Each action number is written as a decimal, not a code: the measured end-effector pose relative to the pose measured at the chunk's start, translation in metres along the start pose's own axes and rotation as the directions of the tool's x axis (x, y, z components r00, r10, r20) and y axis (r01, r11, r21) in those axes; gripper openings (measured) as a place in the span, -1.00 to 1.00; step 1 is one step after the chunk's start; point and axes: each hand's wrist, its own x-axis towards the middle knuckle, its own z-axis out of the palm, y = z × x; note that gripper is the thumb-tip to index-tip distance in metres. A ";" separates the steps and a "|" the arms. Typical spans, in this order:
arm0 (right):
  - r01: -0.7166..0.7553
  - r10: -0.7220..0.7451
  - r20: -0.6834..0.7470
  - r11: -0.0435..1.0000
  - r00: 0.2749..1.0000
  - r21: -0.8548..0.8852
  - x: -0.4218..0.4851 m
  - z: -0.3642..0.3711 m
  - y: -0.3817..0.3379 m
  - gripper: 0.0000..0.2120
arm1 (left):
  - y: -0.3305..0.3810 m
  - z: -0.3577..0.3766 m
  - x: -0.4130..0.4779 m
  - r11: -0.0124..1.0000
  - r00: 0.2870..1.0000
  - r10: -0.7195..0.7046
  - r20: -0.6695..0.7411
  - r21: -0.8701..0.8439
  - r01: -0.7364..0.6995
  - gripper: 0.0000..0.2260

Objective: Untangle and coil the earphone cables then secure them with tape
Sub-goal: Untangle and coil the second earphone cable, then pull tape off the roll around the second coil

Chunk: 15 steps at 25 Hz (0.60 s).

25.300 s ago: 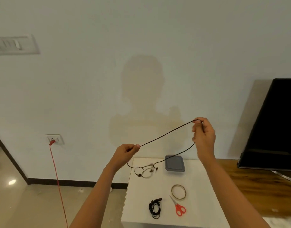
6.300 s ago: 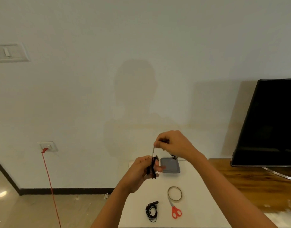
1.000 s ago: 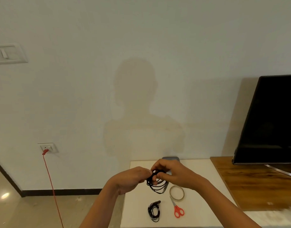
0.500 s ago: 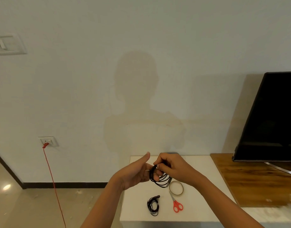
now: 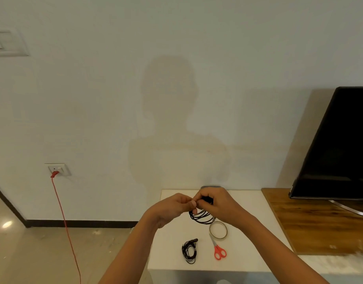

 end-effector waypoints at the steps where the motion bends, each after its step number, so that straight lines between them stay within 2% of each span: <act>1: -0.006 0.006 0.002 1.000 1.000 0.010 0.000 0.001 0.002 -0.85 | -0.002 0.000 0.002 1.000 1.000 -0.017 0.002 0.016 0.017 -0.71; 4: -0.041 0.041 -0.007 0.999 0.999 0.023 0.000 0.005 0.012 -0.87 | -0.005 0.003 0.007 0.998 0.998 -0.062 0.006 0.019 0.062 -0.68; 8: -0.147 0.154 -0.015 0.966 0.988 0.212 0.005 0.007 0.032 -0.94 | -0.014 0.014 0.017 0.996 0.991 -0.074 -0.115 -0.066 0.067 -0.69; 11: -0.155 0.167 -0.033 0.961 0.985 0.230 0.009 0.010 0.045 -0.95 | -0.025 0.024 0.029 0.980 0.975 -0.099 -0.198 -0.192 0.061 -0.71; 15: -0.206 0.219 -0.015 0.937 0.976 0.281 0.011 0.011 0.064 -0.97 | -0.035 0.026 0.050 0.975 0.968 -0.112 -0.223 -0.214 0.063 -0.73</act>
